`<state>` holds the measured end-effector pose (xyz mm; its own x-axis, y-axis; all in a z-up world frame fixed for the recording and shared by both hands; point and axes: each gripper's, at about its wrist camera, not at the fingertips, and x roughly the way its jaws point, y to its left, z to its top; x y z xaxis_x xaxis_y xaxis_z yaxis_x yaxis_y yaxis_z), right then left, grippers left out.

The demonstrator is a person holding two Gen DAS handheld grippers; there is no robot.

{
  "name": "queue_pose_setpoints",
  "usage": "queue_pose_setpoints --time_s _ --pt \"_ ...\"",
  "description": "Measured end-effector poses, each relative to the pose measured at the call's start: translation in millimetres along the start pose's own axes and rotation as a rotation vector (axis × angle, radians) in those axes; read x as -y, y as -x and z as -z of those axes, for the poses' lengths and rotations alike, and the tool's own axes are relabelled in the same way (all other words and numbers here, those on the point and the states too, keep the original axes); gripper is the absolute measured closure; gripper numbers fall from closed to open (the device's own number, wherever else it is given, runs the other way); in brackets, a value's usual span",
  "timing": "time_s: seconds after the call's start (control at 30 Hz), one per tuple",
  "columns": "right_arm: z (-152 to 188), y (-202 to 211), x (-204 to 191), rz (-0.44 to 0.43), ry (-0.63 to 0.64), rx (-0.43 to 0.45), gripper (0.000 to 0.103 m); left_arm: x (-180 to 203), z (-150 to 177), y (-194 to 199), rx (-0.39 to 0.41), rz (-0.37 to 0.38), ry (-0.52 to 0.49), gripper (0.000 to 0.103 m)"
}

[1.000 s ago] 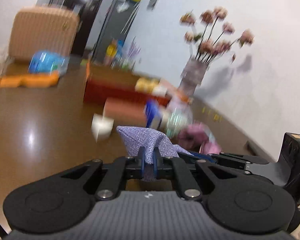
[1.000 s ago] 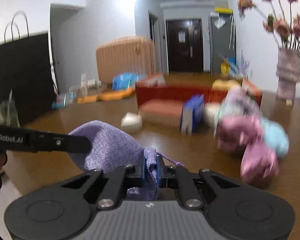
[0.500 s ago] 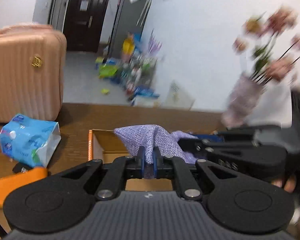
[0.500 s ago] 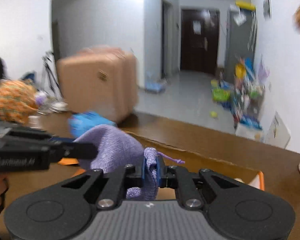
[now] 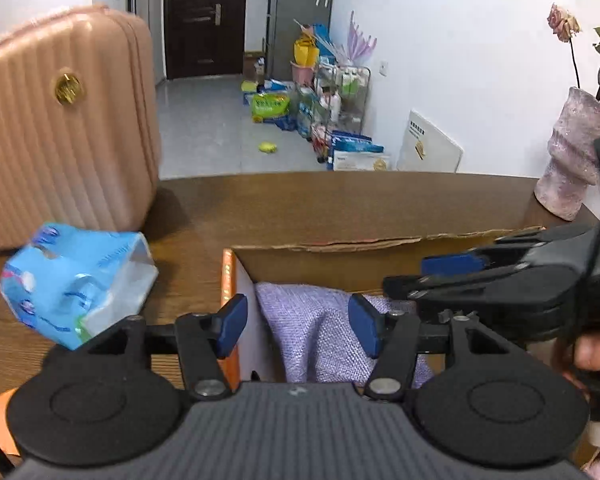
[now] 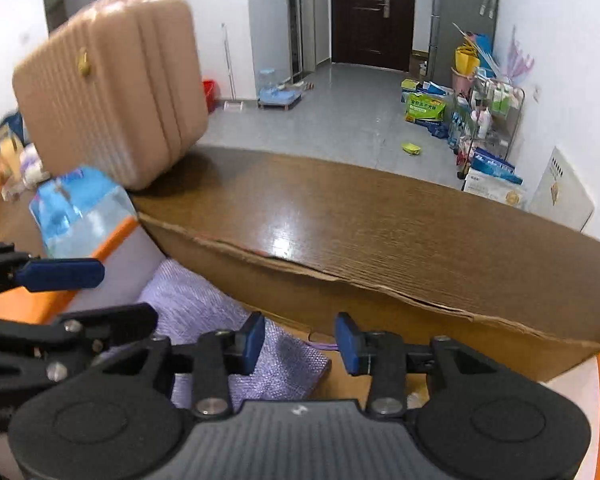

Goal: Organize soft objects
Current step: 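Carry the purple sachet into the box and open the left gripper, then reach the left gripper to the white wedge sponge and grasp it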

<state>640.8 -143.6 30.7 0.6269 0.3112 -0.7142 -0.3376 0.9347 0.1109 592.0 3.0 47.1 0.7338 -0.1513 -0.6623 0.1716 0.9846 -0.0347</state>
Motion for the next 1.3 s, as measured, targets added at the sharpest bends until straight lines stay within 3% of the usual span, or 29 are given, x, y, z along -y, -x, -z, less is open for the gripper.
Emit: queue_pose_setpoints --time_s 0.13,0.23,0.27,0.37,0.5,0.6,0.77,0.87,1.07,1.17,1.3 --pt "1.7 62.0 5.3 -0.006 -0.009 0.076 0.062 7.3 2.6 47.5 0.058 -0.024 -0.030 0.043" --pt "16.4 130.4 7.6 -0.030 -0.020 0.173 0.048 8.3 17.2 101.7 0.136 -0.028 -0.018 0.032" --pt "28.9 156.1 8.1 -0.040 -0.025 0.207 0.043 9.0 27.9 123.4 0.167 -0.026 -0.016 0.027" --pt "69.5 212.4 10.1 -0.075 -0.038 0.262 0.042 13.7 62.1 172.7 0.239 -0.038 -0.036 0.023" --pt "141.8 274.6 4.5 -0.123 -0.035 0.323 0.038 21.2 111.5 219.6 0.270 -0.029 -0.046 0.020" --pt "189.7 303.5 -5.5 -0.104 0.000 0.358 0.035 29.3 144.3 245.3 0.291 -0.024 -0.046 0.017" --pt "256.7 322.7 -27.2 -0.003 0.066 0.389 0.029 37.8 180.4 265.9 0.307 -0.052 -0.058 0.010" --pt "278.9 319.3 -36.3 0.008 0.067 0.401 0.029 39.7 189.8 272.1 0.295 -0.049 -0.056 0.010" --pt "297.6 314.9 -36.9 0.008 0.010 0.371 0.029 41.4 207.1 282.1 0.310 -0.009 -0.009 0.007" --pt "306.8 314.9 -38.4 -0.006 0.003 0.398 0.029 48.2 212.8 276.4 0.275 -0.031 -0.019 0.007" --pt "318.7 309.7 -33.2 -0.017 -0.042 0.375 0.030 60.8 230.7 267.4 0.253 -0.007 -0.037 0.007"
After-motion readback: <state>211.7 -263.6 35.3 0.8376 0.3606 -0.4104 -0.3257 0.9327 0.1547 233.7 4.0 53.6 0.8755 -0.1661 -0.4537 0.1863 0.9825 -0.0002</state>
